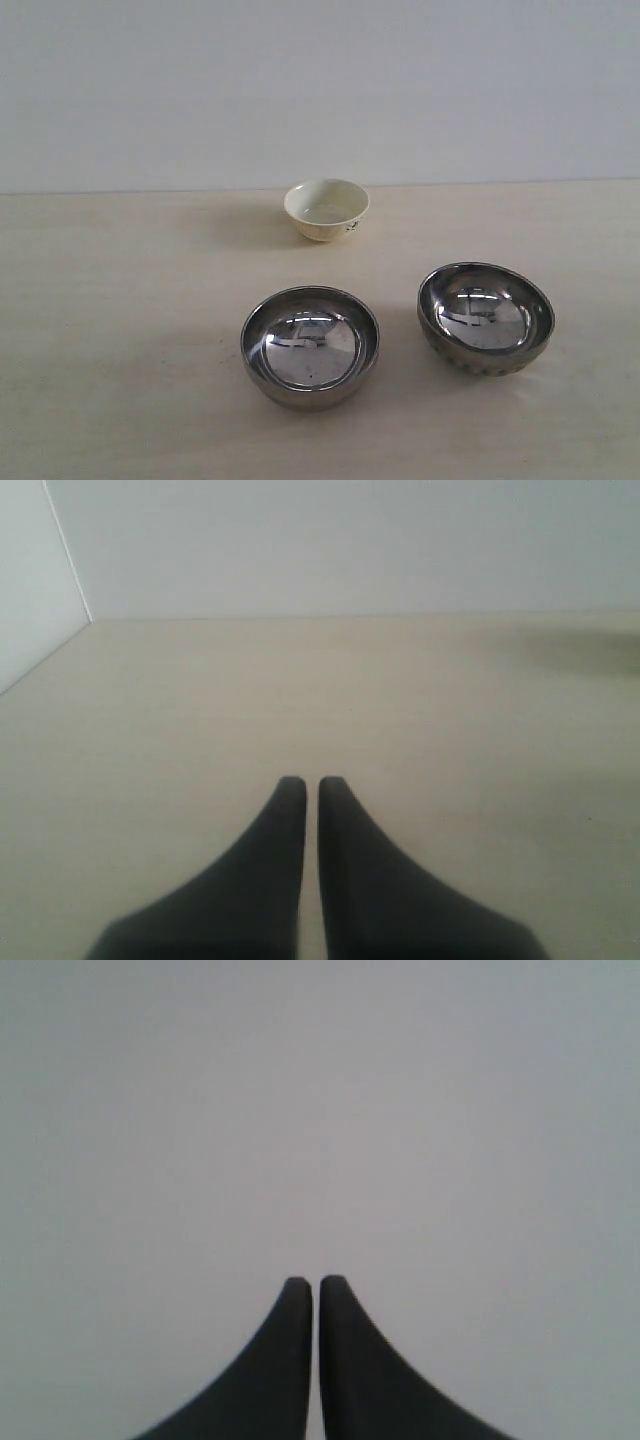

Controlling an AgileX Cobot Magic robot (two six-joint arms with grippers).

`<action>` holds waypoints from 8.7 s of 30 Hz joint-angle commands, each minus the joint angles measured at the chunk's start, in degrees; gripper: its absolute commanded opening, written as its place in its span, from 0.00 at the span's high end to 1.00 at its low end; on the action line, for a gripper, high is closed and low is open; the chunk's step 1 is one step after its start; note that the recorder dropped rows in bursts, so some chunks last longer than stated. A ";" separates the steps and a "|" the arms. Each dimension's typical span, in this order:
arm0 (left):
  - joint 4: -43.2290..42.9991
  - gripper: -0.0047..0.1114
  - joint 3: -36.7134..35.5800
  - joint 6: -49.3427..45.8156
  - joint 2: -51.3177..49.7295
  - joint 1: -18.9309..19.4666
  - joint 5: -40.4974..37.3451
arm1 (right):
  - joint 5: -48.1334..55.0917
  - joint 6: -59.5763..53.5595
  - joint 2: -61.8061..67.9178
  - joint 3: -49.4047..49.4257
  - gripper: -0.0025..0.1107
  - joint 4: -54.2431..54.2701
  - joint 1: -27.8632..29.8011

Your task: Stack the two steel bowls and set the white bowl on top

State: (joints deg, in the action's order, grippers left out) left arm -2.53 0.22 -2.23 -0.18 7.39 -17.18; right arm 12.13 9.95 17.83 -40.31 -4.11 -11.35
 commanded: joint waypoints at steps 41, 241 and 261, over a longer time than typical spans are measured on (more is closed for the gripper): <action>0.07 0.93 -0.22 -0.23 0.18 0.17 -0.05 | 17.35 -8.78 90.97 -22.15 0.57 5.25 0.39; 0.07 0.93 -0.22 -0.23 0.18 0.17 -0.05 | 12.02 -17.78 122.86 -75.25 0.98 30.60 -7.83; 0.07 0.93 -0.22 -0.23 0.18 0.17 -0.05 | 43.26 -20.63 92.02 -70.44 0.98 28.16 -8.63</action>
State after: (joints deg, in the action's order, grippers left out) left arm -2.53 0.22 -2.23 -0.18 7.39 -17.40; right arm 53.01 -10.48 113.66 -113.58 24.45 -19.48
